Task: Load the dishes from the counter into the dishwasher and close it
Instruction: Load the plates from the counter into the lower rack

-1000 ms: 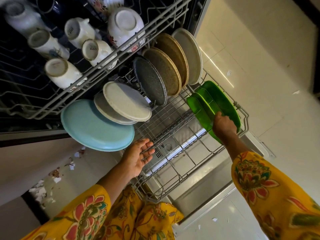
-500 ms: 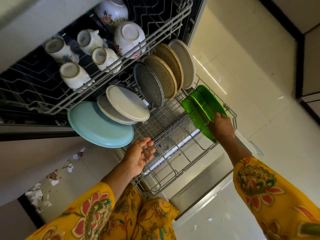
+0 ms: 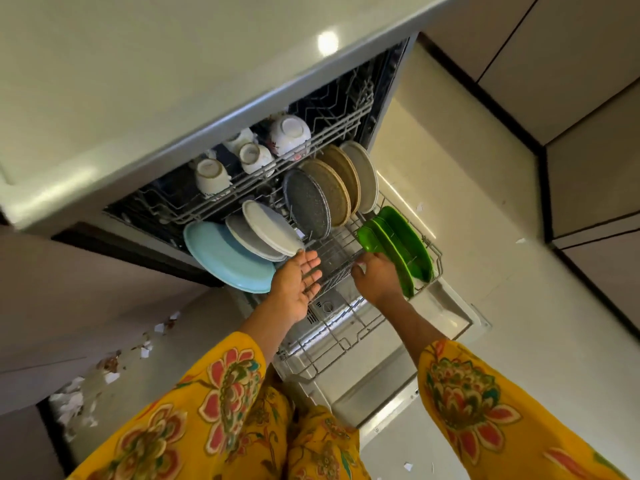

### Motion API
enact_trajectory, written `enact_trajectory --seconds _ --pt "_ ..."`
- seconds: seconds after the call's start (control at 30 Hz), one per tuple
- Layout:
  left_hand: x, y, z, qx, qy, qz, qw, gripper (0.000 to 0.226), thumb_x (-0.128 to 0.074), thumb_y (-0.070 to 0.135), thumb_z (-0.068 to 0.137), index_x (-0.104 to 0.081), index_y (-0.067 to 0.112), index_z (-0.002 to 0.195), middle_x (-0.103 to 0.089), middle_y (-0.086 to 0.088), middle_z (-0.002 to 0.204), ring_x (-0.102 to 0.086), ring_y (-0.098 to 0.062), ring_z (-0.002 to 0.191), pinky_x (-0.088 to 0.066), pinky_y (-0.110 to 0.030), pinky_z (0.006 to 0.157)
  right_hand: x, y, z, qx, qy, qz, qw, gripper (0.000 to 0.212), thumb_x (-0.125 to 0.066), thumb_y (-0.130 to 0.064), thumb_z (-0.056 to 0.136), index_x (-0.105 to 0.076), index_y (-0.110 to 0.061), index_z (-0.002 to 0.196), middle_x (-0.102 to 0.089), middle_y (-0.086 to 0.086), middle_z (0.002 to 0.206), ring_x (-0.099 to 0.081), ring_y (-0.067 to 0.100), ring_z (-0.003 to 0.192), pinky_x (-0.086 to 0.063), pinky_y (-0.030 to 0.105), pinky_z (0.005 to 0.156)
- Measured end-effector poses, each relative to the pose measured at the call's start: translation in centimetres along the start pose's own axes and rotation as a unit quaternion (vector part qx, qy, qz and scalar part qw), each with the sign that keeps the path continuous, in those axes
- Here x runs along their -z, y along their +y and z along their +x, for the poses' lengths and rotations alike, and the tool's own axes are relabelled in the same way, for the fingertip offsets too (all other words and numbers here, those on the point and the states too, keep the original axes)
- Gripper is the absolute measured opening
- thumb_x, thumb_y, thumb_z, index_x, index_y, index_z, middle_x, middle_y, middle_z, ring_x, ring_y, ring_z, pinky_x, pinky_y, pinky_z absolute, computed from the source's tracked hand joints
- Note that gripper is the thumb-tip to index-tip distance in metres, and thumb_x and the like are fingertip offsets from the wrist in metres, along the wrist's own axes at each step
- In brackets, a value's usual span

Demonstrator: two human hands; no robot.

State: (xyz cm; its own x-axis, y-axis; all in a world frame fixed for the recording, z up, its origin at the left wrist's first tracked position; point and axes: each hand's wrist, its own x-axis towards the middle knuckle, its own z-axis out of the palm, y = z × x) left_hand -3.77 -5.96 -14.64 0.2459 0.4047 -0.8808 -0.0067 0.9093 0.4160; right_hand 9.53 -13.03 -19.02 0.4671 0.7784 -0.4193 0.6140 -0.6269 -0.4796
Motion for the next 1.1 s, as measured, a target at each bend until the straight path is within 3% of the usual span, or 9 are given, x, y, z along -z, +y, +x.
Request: enact_trajectory --seconds 0.17,0.27,0.43,0.53,0.67,0.73,0.83,0.93,1.1 --pt "1.9 0.7 -4.8 -0.039 0.016 -0.051 0.998 0.036 -0.032 0.037 0.102 -0.061 0.016 0.108 -0.058 0.001 0.118 -0.051 -0.017 0.107 -0.034 -0.031 0.096 1.0 -5.8 -4.0 0.055 -0.014 0.022 0.998 0.025 -0.050 -0.016 0.093 -0.066 -0.002 0.105 -0.064 0.020 0.110 -0.057 0.032 0.105 -0.045 0.034 0.091" --pt "3.9 1.6 -7.9 -0.080 0.033 -0.089 0.992 0.035 -0.035 0.038 0.102 -0.062 0.019 0.090 -0.060 0.003 0.104 -0.053 -0.012 0.083 -0.039 -0.027 0.077 2.0 -10.4 -6.5 0.073 -0.016 0.047 0.996 0.027 -0.051 -0.019 0.093 -0.063 -0.002 0.109 -0.063 0.020 0.111 -0.056 0.033 0.107 -0.041 0.032 0.086" --pt "8.4 4.0 -12.5 -0.149 0.054 -0.151 0.976 0.037 -0.034 0.039 0.102 -0.061 0.020 0.084 -0.059 0.006 0.089 -0.050 -0.010 0.074 -0.035 -0.023 0.062 2.8 -18.2 -9.5 0.121 -0.056 0.094 0.987 0.027 -0.051 -0.024 0.095 -0.063 -0.002 0.106 -0.066 0.015 0.111 -0.058 0.028 0.106 -0.041 0.030 0.084" --pt "12.0 5.6 -15.0 -0.184 0.080 -0.184 0.962 0.039 -0.036 0.041 0.101 -0.064 0.018 0.086 -0.059 0.005 0.090 -0.051 -0.011 0.075 -0.039 -0.024 0.063 2.1 -22.3 -10.9 0.161 -0.079 0.103 0.978 0.023 -0.051 -0.025 0.095 -0.063 -0.005 0.095 -0.066 0.013 0.105 -0.057 0.024 0.096 -0.038 0.027 0.077" --pt "17.4 7.5 -18.5 -0.227 0.106 -0.214 0.944 0.039 -0.034 0.039 0.102 -0.062 0.014 0.110 -0.058 0.002 0.093 -0.046 -0.012 0.072 -0.039 -0.027 0.069 0.6 -27.5 -13.2 0.205 -0.105 0.106 0.967 0.021 -0.052 -0.026 0.094 -0.059 -0.014 0.078 -0.062 0.002 0.082 -0.054 0.021 0.084 -0.033 0.025 0.069" --pt "19.8 8.3 -20.1 -0.245 0.116 -0.231 0.934 0.038 -0.034 0.038 0.101 -0.061 0.014 0.112 -0.058 -0.002 0.104 -0.048 -0.015 0.080 -0.040 -0.029 0.074 -0.1 -30.2 -14.5 0.225 -0.110 0.104 0.963 0.019 -0.053 -0.028 0.094 -0.058 -0.015 0.082 -0.065 0.007 0.089 -0.054 0.021 0.085 -0.030 0.024 0.067" --pt "23.5 9.7 -22.3 -0.275 0.128 -0.259 0.917 0.036 -0.034 0.037 0.101 -0.062 0.015 0.099 -0.057 -0.003 0.103 -0.049 -0.016 0.083 -0.040 -0.029 0.074 -1.6 -34.9 -16.1 0.246 -0.123 0.120 0.954 0.020 -0.054 -0.030 0.093 -0.062 -0.013 0.085 -0.066 0.011 0.097 -0.058 0.025 0.094 -0.037 0.027 0.075" --pt "27.4 11.7 -23.9 -0.313 0.142 -0.299 0.890 0.038 -0.033 0.038 0.101 -0.061 0.017 0.087 -0.059 0.000 0.095 -0.052 -0.013 0.080 -0.041 -0.025 0.069 -3.4 -39.9 -17.3 0.273 -0.138 0.136 0.942 0.023 -0.056 -0.031 0.092 -0.057 -0.019 0.072 -0.057 0.000 0.077 -0.053 0.018 0.082 -0.040 0.029 0.075" --pt "34.5 15.0 -26.6 -0.366 0.150 -0.339 0.854 0.037 -0.033 0.036 0.102 -0.059 0.016 0.085 -0.060 0.002 0.092 -0.053 -0.013 0.084 -0.040 -0.030 0.082 -6.3 -48.2 -19.1 0.305 -0.150 0.167 0.925 0.023 -0.056 -0.026 0.091 -0.066 -0.007 0.097 -0.060 0.002 0.083 -0.054 0.017 0.083 -0.044 0.034 0.077"
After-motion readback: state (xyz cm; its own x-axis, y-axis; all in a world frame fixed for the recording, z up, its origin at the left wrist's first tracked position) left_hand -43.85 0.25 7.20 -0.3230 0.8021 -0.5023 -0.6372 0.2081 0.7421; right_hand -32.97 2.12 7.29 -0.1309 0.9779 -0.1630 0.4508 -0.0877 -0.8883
